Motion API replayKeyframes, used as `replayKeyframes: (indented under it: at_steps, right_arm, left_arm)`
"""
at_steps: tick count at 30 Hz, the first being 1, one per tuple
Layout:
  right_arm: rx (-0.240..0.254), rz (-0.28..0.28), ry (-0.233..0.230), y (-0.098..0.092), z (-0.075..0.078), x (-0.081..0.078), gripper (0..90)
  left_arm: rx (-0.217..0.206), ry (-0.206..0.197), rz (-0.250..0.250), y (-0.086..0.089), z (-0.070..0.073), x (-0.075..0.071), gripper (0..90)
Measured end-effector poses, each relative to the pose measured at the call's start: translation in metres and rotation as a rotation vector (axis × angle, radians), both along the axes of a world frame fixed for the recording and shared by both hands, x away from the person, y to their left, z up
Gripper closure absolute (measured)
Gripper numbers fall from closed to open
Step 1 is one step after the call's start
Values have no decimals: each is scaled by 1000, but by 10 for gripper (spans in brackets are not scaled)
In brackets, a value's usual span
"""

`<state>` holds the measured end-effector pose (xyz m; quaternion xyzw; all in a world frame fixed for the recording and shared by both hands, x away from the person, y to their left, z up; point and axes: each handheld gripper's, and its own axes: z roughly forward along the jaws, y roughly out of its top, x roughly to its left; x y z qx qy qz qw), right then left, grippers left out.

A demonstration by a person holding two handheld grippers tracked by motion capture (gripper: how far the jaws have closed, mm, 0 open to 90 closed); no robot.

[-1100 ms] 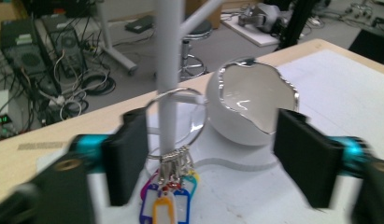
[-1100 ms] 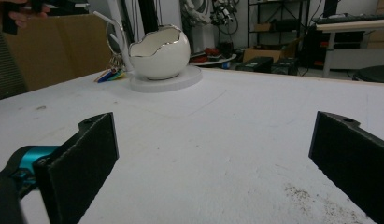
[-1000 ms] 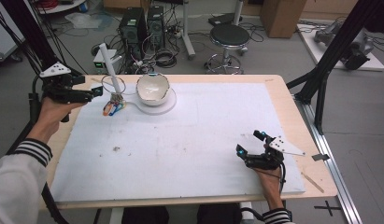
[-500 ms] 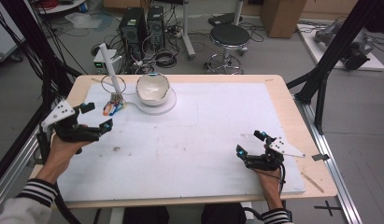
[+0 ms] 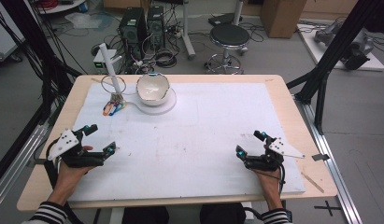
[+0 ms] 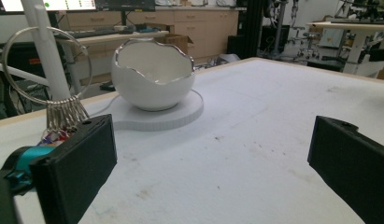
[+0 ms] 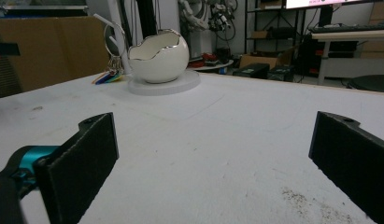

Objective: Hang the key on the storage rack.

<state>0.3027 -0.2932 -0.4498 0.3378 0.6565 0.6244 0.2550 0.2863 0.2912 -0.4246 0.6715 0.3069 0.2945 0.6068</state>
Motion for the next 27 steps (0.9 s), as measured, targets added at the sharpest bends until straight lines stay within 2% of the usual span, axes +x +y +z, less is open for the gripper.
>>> replayKeyframes:
  at_steps: [4,6,11,13,20,23,27]
  right_arm:
    - [-3,0,0,1,0,-1,9]
    - [-3,1,-1,0,0,-1,9]
    - [-15,3,-15,1,0,-1,9]
    - [-15,2,-12,1,0,-2,9]
    - [-13,1,-20,1,0,-2,9]
    - [-14,1,-24,1,-1,-3,9]
    - [-12,-1,-23,1,-1,-3,9]
  left_arm:
    - [9,-12,-9,-5,-9,-6,17]
    - [-4,-22,-5,-6,-13,-9,17]
    - [-35,-31,42,-3,-26,-14,17]
    - [-50,-60,55,-2,-27,-16,17]
    - [-53,-76,65,-1,-28,-18,17]
    - [-72,-84,80,-1,-28,-19,17]
    - [-77,-90,96,0,-29,-20,17]
